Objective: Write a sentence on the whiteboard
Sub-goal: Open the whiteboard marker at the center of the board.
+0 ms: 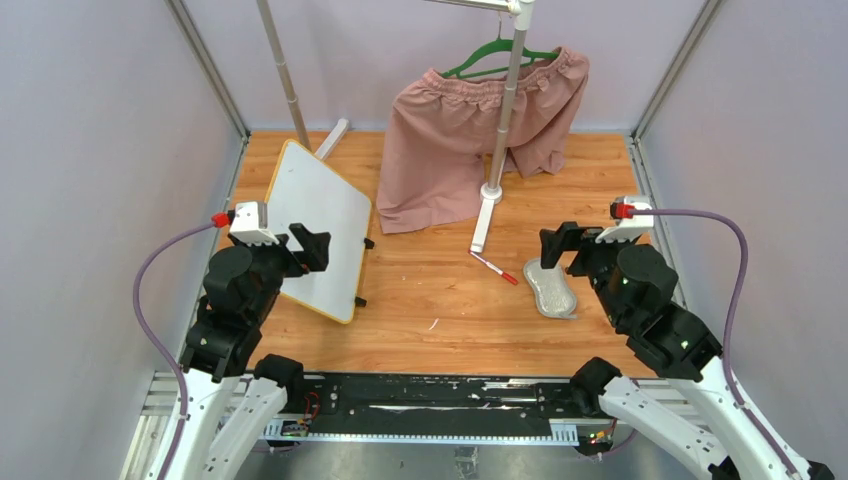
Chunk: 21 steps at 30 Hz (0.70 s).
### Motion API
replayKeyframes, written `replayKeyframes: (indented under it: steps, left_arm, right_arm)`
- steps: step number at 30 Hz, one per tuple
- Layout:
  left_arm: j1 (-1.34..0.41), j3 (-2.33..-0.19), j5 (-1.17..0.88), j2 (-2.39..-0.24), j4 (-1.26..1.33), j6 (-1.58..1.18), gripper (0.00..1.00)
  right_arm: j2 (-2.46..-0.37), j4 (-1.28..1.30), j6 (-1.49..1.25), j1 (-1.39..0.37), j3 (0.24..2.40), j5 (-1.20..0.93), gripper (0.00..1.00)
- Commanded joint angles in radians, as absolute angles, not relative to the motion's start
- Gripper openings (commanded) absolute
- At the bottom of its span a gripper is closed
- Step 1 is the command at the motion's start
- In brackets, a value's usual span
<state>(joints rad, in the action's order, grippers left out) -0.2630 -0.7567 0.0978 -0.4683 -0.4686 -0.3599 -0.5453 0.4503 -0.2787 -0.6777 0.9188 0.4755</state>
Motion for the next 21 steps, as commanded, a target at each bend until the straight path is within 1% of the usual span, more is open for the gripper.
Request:
replayKeyframes:
  steps: [1,8,13,17,21]
  left_arm:
    - [-0.251,-0.753,0.05,-0.459,-0.471,-0.381,1.0]
    - [-0.249,-0.788,0.033,-0.474,-0.482,-0.393,1.0]
    - [-0.249,-0.869,0.089,-0.496,-0.526,-0.465,1.0]
    - [-0.249,-0.963,0.213,-0.52,-0.623,-0.537,1.0]
    - [-0.249,-1.106,0.472,-0.594,-0.815,-0.572,1.0]
  right_arm:
    - [-0.532,0.48,-0.305,-0.661,0.904,0.44,1.0]
    - [-0.553,0.498,-0.31,-0.659,0.897,0.387,1.0]
    - [-0.567,0.493,-0.349,-0.658,0.867,0.341,1.0]
    - [-0.571,0.488,-0.377,-0.658,0.841,0.287,0.99]
    - [-0.56,0.488,-0.401,-0.657,0.824,0.249,0.99]
